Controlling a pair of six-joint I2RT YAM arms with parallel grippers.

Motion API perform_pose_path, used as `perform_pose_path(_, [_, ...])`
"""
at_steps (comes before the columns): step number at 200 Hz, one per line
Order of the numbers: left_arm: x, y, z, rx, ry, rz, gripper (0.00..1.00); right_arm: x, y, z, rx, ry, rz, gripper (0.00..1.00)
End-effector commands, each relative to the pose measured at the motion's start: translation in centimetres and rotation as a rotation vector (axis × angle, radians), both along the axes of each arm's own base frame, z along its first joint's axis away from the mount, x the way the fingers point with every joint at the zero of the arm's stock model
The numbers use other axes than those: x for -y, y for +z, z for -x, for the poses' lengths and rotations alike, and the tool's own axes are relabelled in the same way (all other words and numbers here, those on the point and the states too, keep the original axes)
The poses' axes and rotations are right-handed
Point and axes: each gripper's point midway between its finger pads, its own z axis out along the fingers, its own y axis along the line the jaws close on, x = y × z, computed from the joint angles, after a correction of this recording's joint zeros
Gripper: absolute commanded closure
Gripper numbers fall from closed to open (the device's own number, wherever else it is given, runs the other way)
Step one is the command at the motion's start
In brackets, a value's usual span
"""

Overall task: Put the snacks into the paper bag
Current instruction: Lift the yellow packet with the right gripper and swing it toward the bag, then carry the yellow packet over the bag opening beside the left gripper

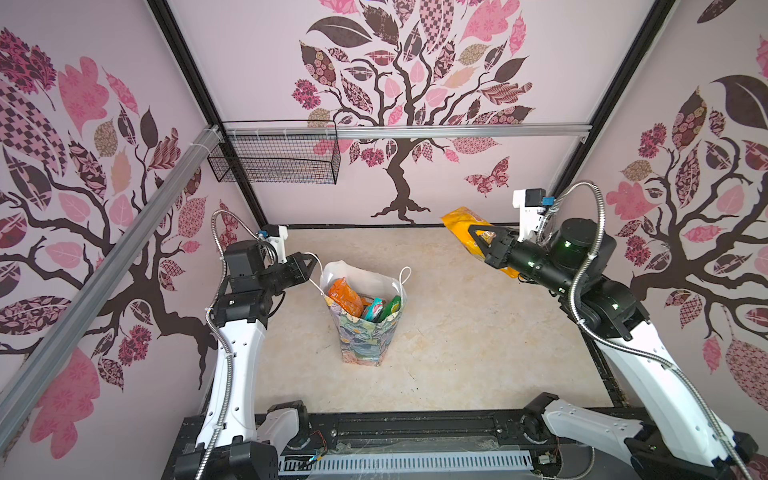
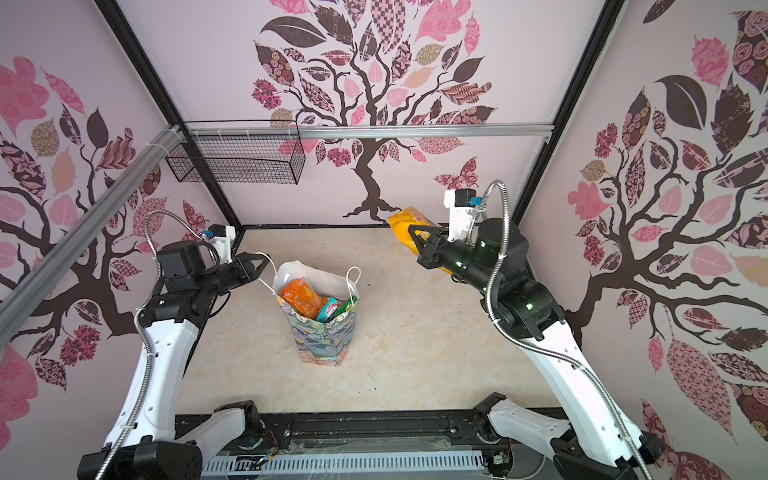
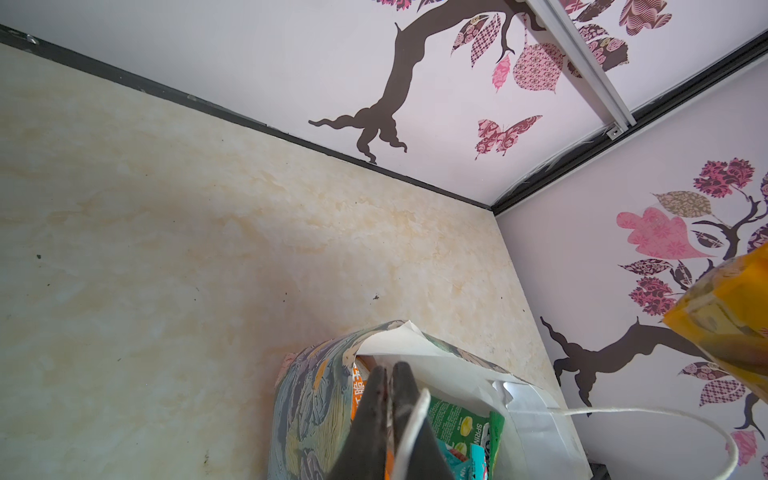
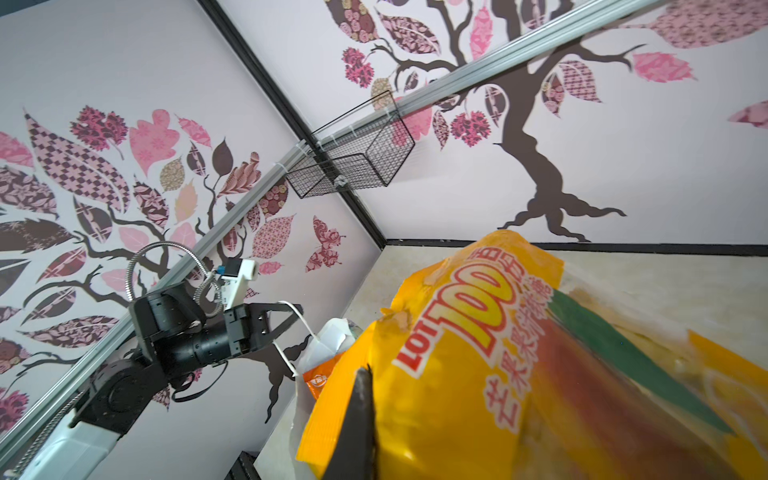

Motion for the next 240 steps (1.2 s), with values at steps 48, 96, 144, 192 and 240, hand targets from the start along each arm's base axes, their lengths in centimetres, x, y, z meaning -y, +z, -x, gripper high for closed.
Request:
perform_pose_path(48, [-0.3,0.0,0.1,0.027,0.009,-0.027,0.91,-6.5,6.8,2.6,0.184,0.084,0.045,1.0])
perform_pose_path(96, [-0.4,0.1,0.2,0.03,0.012,-0.028,0.91,-12.4,7.8,5.0,0.22,0.189,0.065,1.0])
perform_pose_path(144, [-0.4,0.4,0.4,0.04,0.016,-0.031,0.91,-15.1,8.0,5.4,0.214,0.23,0.058,1.0])
perform_pose_path(192, [-0.4,0.5,0.5,0.041,0.015,-0.029,0.91,-18.3,6.9,6.3,0.19,0.296,0.042,1.0])
perform_pose_path(240, [-0.5,0.5,0.6,0.043,0.025,-0.036,0.91,-20.5,4.9,5.2,0.146,0.276,0.051,1.0])
